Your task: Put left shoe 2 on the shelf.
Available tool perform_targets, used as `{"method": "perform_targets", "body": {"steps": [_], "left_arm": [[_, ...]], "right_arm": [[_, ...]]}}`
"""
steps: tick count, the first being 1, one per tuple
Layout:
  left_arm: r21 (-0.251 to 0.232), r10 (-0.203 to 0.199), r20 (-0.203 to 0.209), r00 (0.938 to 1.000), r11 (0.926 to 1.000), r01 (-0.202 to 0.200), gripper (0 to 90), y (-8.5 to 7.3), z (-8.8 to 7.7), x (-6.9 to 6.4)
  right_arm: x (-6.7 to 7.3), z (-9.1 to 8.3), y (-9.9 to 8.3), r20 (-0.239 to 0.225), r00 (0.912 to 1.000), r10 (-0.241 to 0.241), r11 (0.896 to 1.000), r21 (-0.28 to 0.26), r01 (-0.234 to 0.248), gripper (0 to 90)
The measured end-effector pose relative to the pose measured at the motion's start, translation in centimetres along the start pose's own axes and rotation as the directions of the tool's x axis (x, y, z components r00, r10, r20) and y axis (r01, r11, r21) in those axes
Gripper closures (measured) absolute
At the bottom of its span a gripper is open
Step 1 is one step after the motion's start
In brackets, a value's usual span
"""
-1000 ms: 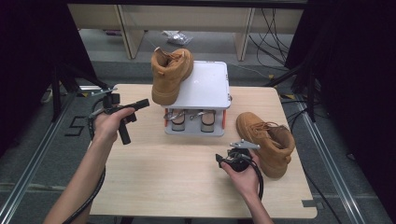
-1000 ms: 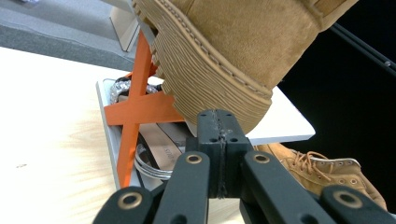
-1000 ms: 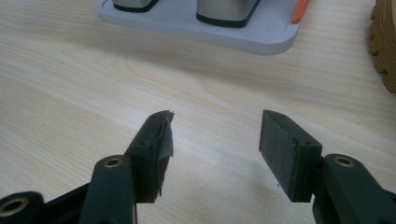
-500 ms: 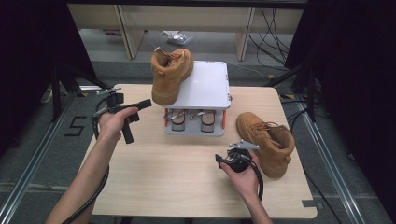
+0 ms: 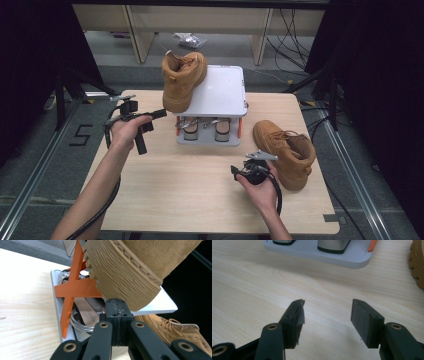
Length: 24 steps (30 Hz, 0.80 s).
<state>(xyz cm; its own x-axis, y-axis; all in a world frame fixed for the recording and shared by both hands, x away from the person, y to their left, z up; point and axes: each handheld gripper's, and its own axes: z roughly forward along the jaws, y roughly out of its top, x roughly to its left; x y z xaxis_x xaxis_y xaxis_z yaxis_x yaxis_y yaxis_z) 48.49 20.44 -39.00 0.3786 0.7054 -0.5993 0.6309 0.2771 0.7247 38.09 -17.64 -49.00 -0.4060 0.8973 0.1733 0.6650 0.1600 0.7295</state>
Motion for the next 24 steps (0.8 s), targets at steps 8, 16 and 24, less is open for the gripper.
{"method": "perform_targets", "body": {"steps": [8,16,24], "left_arm": [[0.02,0.009,0.005,0.9999,0.9998,-0.009,90.0,0.1,0.4,-0.6],[0.023,0.019,-0.004,0.9998,0.9996,-0.019,90.0,0.2,0.4,-0.8],[0.015,0.047,0.018,0.9987,0.9987,-0.048,90.0,1.1,0.5,-2.4]], "right_arm": [[0.0,0.2,-0.1,-0.005,0.9999,-0.01,1.0,-0.012,0.01,44.6],[0.2,0.1,0.0,-0.004,1.0,0.002,1.0,0.009,-0.002,44.6],[0.1,-0.1,0.0,0.01,0.9999,-0.007,1.0,-0.001,0.007,44.6]]}}
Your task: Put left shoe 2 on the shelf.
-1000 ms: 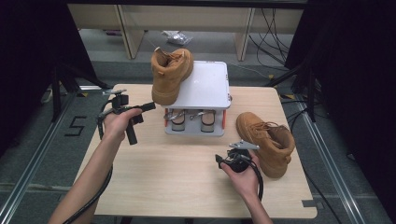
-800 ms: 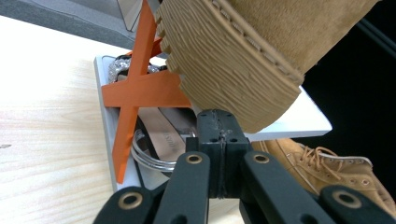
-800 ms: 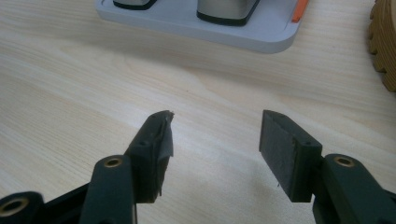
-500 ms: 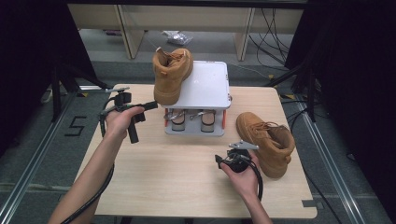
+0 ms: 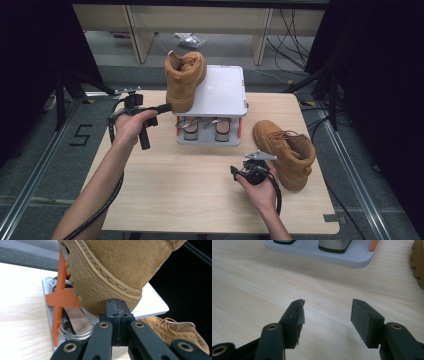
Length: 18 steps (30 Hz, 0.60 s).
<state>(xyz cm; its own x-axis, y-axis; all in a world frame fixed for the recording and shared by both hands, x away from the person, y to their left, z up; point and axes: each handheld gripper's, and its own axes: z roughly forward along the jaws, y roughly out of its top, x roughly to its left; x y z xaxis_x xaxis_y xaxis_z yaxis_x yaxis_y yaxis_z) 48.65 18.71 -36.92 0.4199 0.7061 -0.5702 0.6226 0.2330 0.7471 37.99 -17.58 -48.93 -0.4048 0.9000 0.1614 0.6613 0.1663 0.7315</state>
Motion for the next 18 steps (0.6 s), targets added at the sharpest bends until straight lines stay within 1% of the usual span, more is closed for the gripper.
{"method": "perform_targets", "body": {"steps": [1,2,3,4,6,7,8,9,10,11,12,15,16,17,18], "left_arm": [[-0.006,-0.001,0.006,1.0,1.0,0.001,90.0,-0.1,0.0,0.0],[-0.007,-0.003,0.006,1.0,1.0,0.003,90.0,-0.1,0.0,0.0],[-0.005,-0.005,0.009,0.9999,1.0,0.005,90.0,-0.1,0.1,0.0],[0.002,-0.01,0.008,0.9999,0.9999,0.01,90.0,-0.1,0.1,-0.1],[0.006,-0.014,0.013,0.9998,0.9999,0.014,90.0,-0.1,0.3,-0.1],[0.007,-0.015,0.024,0.9996,0.9999,0.015,90.0,-0.2,0.5,-0.2],[0.01,-0.011,0.029,0.9995,0.9999,0.011,90.0,-0.3,0.9,-0.4],[0.01,-0.011,0.029,0.9995,0.9999,0.011,90.0,-0.3,0.9,-0.4],[0.018,-0.008,0.036,0.9993,0.9998,0.008,90.0,-0.2,1.2,-0.7],[0.018,-0.008,0.036,0.9993,0.9998,0.008,90.0,-0.2,1.2,-0.7],[0.02,-0.007,0.042,0.9991,0.9998,0.006,90.0,-0.3,1.5,-0.8],[0.024,-0.004,0.043,0.9991,0.9997,0.003,90.0,-0.3,1.7,-1.0],[0.026,-0.001,0.041,0.9992,0.9997,0.0,90.0,-0.3,1.7,-1.1],[0.027,0.003,0.039,0.9992,0.9996,-0.005,90.0,-0.3,1.7,-1.1],[0.027,0.003,0.038,0.9993,0.9996,-0.004,90.0,-0.3,1.7,-1.1]], "right_arm": [[-0.1,0.2,0.0,-0.011,0.9999,-0.01,1.0,-0.014,0.01,44.6],[0.1,0.1,0.0,-0.013,0.9998,0.013,1.0,0.004,-0.013,44.6],[0.1,0.1,0.0,-0.004,0.9999,0.013,1.0,0.001,-0.013,44.6],[0.0,0.2,-0.1,-0.01,0.9999,0.005,1.0,-0.003,-0.005,44.6],[0.0,0.2,-0.1,-0.009,0.9999,0.006,1.0,-0.002,-0.006,44.6],[0.0,0.2,0.0,-0.007,1.0,-0.001,1.0,0.005,0.001,44.6],[0.1,0.1,0.0,-0.007,1.0,0.004,1.0,0.006,-0.004,44.6],[0.0,0.2,0.0,-0.007,1.0,0.0,1.0,0.004,0.0,44.6],[0.1,0.3,-0.1,-0.014,0.9997,0.018,1.0,-0.008,-0.018,44.6],[0.1,0.3,-0.1,-0.014,0.9997,0.018,1.0,-0.008,-0.018,44.6],[0.0,0.1,0.0,-0.007,0.9999,0.011,1.0,0.006,-0.011,44.6],[0.0,0.1,0.0,-0.012,0.9997,0.023,1.0,-0.004,-0.023,44.6],[-0.3,0.1,0.0,-0.007,1.0,-0.007,1.0,-0.001,0.007,44.6],[-0.3,0.1,0.0,-0.007,1.0,-0.007,1.0,-0.001,0.007,44.6],[0.1,-0.1,0.0,-0.006,0.9995,0.03,1.0,0.01,-0.03,44.6]]}}
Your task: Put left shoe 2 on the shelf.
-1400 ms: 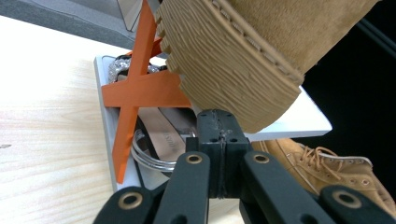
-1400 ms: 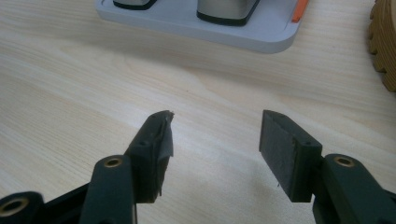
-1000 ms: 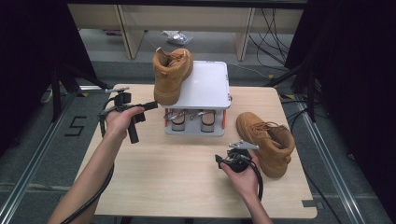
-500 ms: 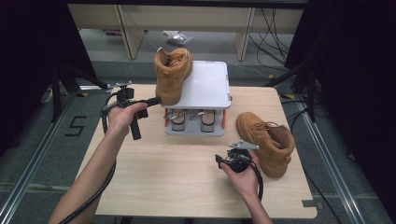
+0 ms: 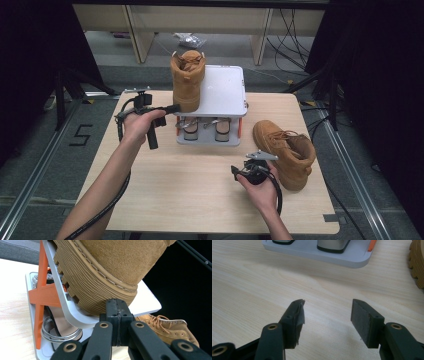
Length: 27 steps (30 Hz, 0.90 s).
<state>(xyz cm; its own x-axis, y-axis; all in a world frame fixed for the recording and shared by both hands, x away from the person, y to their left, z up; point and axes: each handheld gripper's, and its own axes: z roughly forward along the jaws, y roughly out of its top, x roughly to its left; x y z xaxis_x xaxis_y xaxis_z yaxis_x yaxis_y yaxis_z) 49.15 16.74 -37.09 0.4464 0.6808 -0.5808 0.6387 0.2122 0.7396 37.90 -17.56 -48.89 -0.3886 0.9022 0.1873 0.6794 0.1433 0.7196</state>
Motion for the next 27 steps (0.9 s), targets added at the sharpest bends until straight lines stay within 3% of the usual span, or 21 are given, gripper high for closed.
{"method": "perform_targets", "body": {"steps": [1,2,8,12,14,17,19,20,21,22,27], "left_arm": [[-0.002,-0.006,0.003,1.0,1.0,0.006,90.0,0.0,0.0,0.1],[0.0,-0.008,0.009,0.9999,1.0,0.008,90.0,-0.1,-0.1,0.2],[-0.016,0.008,0.005,1.0,0.9998,-0.008,89.6,-0.4,-0.6,0.3],[-0.047,0.052,-0.018,0.9985,0.9975,-0.053,84.5,-0.5,-1.9,0.5],[-0.051,0.062,-0.021,0.9978,0.9967,-0.063,81.9,-0.5,-2.2,0.6],[-0.066,0.071,-0.021,0.9973,0.9952,-0.072,77.6,-0.9,-3.0,0.9],[-0.081,0.069,-0.009,0.9976,0.9943,-0.07,75.3,-1.4,-3.8,1.5],[-0.086,0.067,-0.013,0.9977,0.994,-0.067,74.1,-1.6,-4.1,1.7],[-0.086,0.067,-0.013,0.9977,0.994,-0.067,72.8,-1.6,-4.1,1.7],[-0.09,0.075,-0.016,0.997,0.993,-0.076,71.2,-1.8,-4.3,2.0],[-0.109,0.089,-0.015,0.9959,0.99,-0.09,64.9,-3.5,-5.4,3.2]], "right_arm": [[0.0,0.0,0.0,0.0,1.0,0.0,1.0,0.0,0.0,44.6],[-0.3,0.0,0.1,0.002,0.9991,-0.041,0.999,-0.013,0.041,44.6],[-0.4,0.0,0.1,-0.01,0.9995,-0.032,0.999,-0.027,0.031,44.6],[-0.2,-0.3,0.2,0.004,0.9996,-0.028,0.999,-0.015,0.028,44.6],[-0.4,-0.2,0.2,0.0,0.999,-0.044,0.999,-0.023,0.044,44.6],[-0.3,-0.3,0.3,0.006,0.9995,-0.032,0.999,-0.02,0.032,44.6],[-0.4,-0.3,0.3,-0.002,0.9993,-0.036,0.999,-0.036,0.036,44.7],[-0.5,-0.4,0.4,0.011,0.998,-0.062,0.998,-0.032,0.063,44.7],[-0.5,-0.4,0.4,0.011,0.998,-0.062,0.998,-0.032,0.063,44.7],[-0.3,-0.6,0.5,0.001,0.9998,-0.022,0.999,-0.031,0.022,44.7],[-0.5,-0.9,0.7,0.008,1.0,-0.001,0.999,-0.041,0.001,44.7]]}}
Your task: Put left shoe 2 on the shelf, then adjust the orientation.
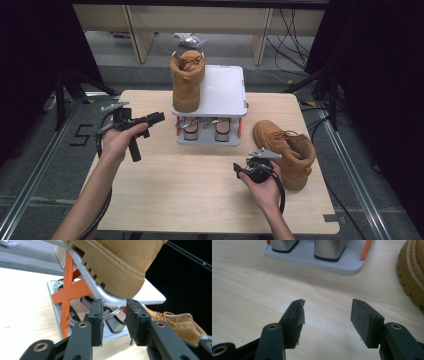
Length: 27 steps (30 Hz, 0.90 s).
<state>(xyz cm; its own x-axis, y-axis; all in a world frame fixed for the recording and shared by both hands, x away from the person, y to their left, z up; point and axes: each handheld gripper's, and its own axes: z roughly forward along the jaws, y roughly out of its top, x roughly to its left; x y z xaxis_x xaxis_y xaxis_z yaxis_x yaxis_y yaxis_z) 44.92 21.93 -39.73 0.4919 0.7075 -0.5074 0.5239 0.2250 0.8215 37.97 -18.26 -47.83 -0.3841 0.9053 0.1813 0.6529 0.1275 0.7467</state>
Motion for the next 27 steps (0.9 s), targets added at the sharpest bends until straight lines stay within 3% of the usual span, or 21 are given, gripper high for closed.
{"method": "perform_targets", "body": {"steps": [4,5,6,7,8,10,11,20,21,27], "left_arm": [[-0.019,0.024,-0.016,0.9996,0.9995,-0.024,59.6,-2.0,-1.2,1.0],[-0.019,0.024,-0.016,0.9996,0.9995,-0.024,58.9,-2.0,-1.2,1.0],[-0.014,0.028,-0.015,0.9995,0.9995,-0.028,58.3,-3.1,-1.4,1.3],[-0.014,0.028,-0.015,0.9995,0.9995,-0.028,58.0,-3.1,-1.4,1.3],[-0.01,0.023,-0.022,0.9995,0.9997,-0.023,57.9,-4.0,-1.7,1.7],[-0.007,0.019,-0.023,0.9995,0.9998,-0.019,57.9,-4.4,-1.7,1.9],[-0.005,0.009,-0.029,0.9995,0.9999,-0.009,57.9,-5.1,-1.9,2.2],[-0.007,-0.004,-0.045,0.999,1.0,0.004,56.7,-5.7,-2.5,2.6],[-0.005,-0.005,-0.047,0.9989,1.0,0.004,56.7,-5.8,-2.5,2.7],[0.009,-0.007,-0.044,0.999,0.9999,0.007,55.9,-6.3,-2.2,2.6]], "right_arm": [[-0.5,-0.7,0.2,0.01,0.9999,0.005,1.0,-0.003,-0.005,44.7],[-0.3,-0.7,0.2,0.014,0.9994,0.033,0.999,-0.01,-0.033,44.8],[-0.5,-0.9,0.3,0.004,0.9999,0.016,1.0,-0.01,-0.016,44.7],[-0.7,-1.0,0.3,0.015,0.9997,-0.021,1.0,-0.021,0.021,44.7],[-0.5,-1.2,0.3,0.007,0.9998,0.018,1.0,-0.018,-0.018,44.7],[-0.7,-1.3,0.4,0.007,1.0,-0.002,1.0,-0.031,0.003,44.8],[-0.4,-1.4,0.4,0.007,0.9994,0.033,0.999,-0.018,-0.033,44.8],[-0.8,-1.9,1.2,0.011,0.9999,-0.008,0.999,-0.043,0.009,46.1],[-0.5,-2.2,1.3,0.011,0.9997,0.023,0.999,-0.026,-0.023,46.5],[-1.4,-3.0,2.2,0.019,0.9998,0.007,0.998,-0.061,-0.006,49.4]]}}
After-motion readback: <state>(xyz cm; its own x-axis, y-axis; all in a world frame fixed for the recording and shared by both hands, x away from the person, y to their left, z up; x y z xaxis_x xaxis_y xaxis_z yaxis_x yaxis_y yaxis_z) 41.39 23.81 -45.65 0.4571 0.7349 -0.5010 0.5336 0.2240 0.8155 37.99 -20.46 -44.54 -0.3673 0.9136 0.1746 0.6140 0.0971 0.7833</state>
